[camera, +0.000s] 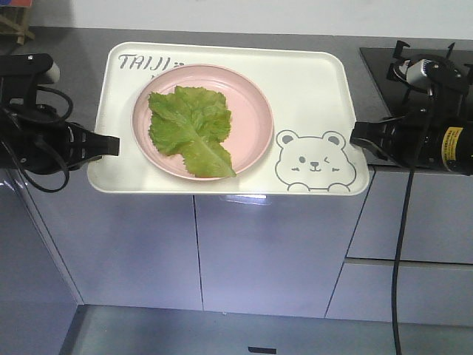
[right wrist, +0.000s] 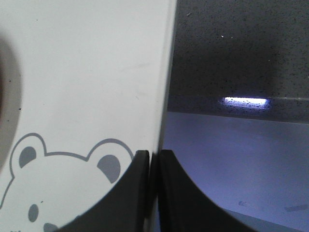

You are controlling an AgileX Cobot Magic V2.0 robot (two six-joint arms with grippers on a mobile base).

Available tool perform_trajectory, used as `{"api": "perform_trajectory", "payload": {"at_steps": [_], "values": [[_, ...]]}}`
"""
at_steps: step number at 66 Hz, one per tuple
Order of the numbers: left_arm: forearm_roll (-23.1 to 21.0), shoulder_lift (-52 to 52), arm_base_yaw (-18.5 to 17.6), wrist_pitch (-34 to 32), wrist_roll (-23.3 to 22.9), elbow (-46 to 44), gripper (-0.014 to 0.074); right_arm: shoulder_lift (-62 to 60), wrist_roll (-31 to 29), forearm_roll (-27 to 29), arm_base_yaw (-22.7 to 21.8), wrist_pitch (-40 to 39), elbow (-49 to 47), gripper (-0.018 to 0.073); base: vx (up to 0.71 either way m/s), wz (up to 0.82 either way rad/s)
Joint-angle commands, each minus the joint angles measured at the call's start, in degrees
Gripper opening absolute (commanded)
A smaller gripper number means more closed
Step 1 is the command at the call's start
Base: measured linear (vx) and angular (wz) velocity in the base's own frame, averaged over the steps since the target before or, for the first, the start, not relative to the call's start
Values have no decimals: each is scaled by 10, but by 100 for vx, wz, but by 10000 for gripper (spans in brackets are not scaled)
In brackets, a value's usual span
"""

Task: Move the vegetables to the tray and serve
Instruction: 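Hold the tray level with both grippers while the base drives away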

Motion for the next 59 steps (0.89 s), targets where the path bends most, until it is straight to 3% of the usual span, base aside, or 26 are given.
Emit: {"api": "perform_trajectory", "payload": {"at_steps": [1,59], "values": [[-60,-20,-18,-53,13,-19,-6,-28,-6,9,16,-105,-18,-3,7,3],[-60,-20,-18,-53,13,-19,-6,-28,-6,9,16,-105,-18,-3,10,-1]]}}
